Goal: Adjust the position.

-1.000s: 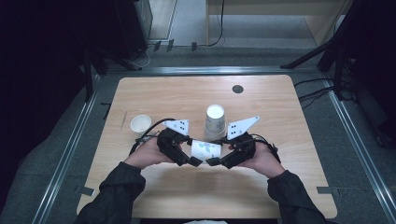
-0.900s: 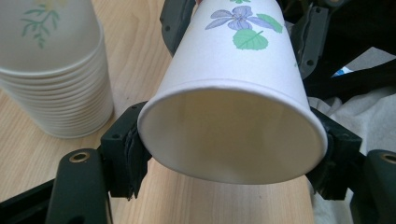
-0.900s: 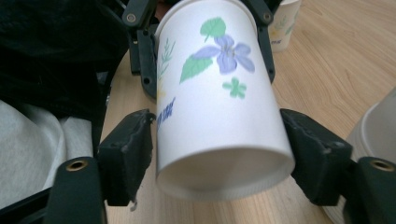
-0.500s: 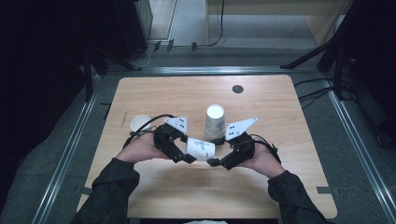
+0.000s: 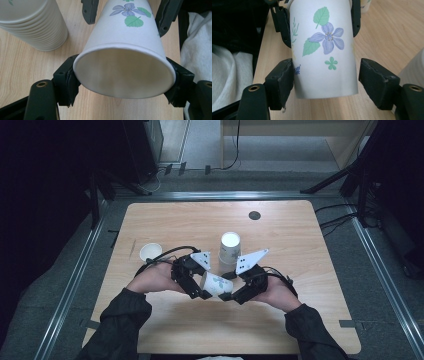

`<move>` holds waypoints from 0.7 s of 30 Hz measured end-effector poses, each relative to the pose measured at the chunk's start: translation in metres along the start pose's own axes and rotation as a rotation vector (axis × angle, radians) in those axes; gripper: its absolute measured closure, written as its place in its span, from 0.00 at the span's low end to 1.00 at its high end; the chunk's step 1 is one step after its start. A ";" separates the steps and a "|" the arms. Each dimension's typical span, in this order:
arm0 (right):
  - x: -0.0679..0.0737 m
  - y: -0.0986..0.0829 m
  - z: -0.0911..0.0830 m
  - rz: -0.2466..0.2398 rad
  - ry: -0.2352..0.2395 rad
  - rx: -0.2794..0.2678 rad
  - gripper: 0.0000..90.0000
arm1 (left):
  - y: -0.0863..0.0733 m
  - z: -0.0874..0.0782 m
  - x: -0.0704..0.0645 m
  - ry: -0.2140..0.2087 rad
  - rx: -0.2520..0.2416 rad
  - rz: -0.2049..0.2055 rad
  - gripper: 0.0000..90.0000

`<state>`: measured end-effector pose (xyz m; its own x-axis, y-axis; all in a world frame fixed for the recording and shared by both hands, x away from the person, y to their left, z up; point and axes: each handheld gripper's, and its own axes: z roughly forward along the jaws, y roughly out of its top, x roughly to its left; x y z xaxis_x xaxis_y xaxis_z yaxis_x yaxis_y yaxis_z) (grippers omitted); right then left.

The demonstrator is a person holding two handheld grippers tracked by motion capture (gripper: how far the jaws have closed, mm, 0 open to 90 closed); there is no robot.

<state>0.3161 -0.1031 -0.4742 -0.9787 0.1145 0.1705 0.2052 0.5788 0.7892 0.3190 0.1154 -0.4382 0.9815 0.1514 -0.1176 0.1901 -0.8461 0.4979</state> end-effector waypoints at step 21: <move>0.002 -0.001 0.008 -0.034 0.010 0.017 0.39 | -0.002 0.002 0.000 -0.004 -0.058 -0.021 0.14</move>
<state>0.3135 -0.0971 -0.4788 -0.9849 0.0869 0.1496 0.1717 0.5962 0.7842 0.3186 0.1162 -0.4409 0.9771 0.1670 -0.1316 0.2121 -0.8119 0.5439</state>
